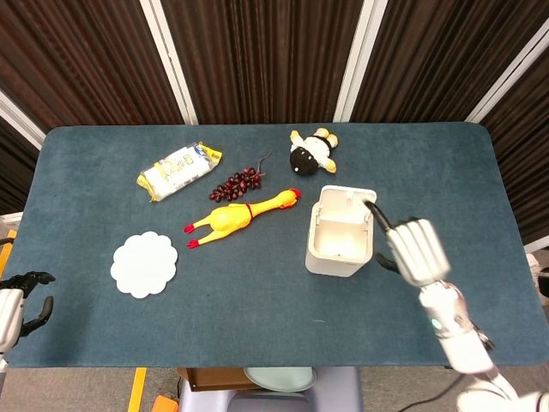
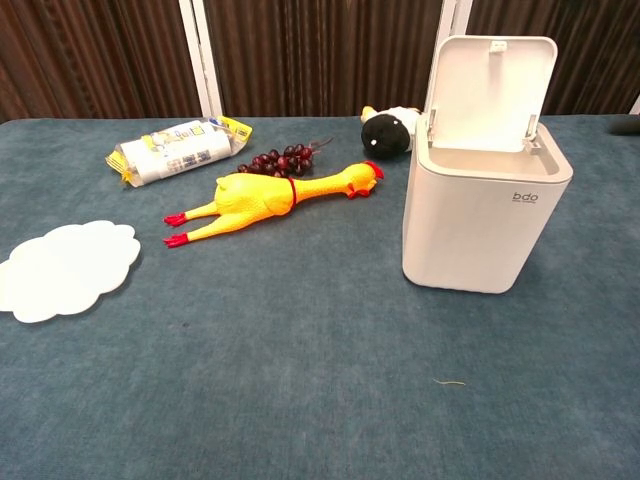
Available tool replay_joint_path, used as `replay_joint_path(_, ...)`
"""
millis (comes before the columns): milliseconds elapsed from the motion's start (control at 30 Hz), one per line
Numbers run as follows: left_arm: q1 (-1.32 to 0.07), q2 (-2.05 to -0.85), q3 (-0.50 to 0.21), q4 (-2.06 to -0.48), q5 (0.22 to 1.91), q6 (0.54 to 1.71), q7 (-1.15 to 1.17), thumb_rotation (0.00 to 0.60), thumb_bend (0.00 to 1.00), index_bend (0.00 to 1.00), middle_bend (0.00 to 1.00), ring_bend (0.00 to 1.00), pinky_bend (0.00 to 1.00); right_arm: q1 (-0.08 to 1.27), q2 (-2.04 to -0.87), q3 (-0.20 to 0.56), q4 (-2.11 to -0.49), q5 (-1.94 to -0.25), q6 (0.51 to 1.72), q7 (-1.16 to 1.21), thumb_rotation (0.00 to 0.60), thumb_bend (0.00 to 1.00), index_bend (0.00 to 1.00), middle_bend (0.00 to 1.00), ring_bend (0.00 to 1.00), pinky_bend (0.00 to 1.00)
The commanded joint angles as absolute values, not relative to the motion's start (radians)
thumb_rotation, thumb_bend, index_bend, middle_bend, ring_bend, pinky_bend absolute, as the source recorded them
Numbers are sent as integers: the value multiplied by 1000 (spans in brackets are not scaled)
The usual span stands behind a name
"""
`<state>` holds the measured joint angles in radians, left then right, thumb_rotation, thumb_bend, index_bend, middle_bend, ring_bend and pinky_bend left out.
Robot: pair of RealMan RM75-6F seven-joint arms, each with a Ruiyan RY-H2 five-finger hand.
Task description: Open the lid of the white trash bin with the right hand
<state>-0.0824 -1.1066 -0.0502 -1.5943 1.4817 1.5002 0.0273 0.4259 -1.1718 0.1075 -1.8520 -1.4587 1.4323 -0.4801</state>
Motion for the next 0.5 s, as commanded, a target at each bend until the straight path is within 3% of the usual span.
replay_joint_path(33, -80, -1108, -51, -1597, 1486, 1507, 35, 600, 461, 388, 410, 397, 463, 241, -1138, -18, -1762, -1571, 1621, -372, 600, 27, 488, 766, 722, 777)
replay_joint_path(167, -80, -1112, -49, -1600, 1497, 1515, 50, 600, 461, 388, 410, 396, 464, 159, -1164, -38, -1639, -1541, 1675, -217, 600, 28, 461, 552, 455, 574)
replay_joint_path(233, -81, -1114, -49, -1598, 1501, 1517, 54, 600, 461, 388, 410, 397, 464, 151, -1174, -31, -1599, -1531, 1675, -167, 600, 28, 431, 483, 367, 484)
replay_joint_path(333, -82, -1118, -48, -1595, 1506, 1518, 60, 600, 461, 389, 410, 397, 464, 150, -1184, -22, -1550, -1515, 1657, -120, 600, 28, 327, 338, 209, 287)
replay_joint_path(400, -85, -1123, -47, -1590, 1512, 1517, 69, 600, 461, 388, 410, 397, 464, 155, -1192, -11, -1498, -1493, 1621, -80, 600, 28, 240, 255, 124, 197)
replay_joint_path(500, -93, -1135, -45, -1579, 1516, 1506, 79, 600, 461, 388, 410, 397, 464, 169, -1201, -9, -1463, -1483, 1562, -125, 600, 31, 177, 202, 76, 148)
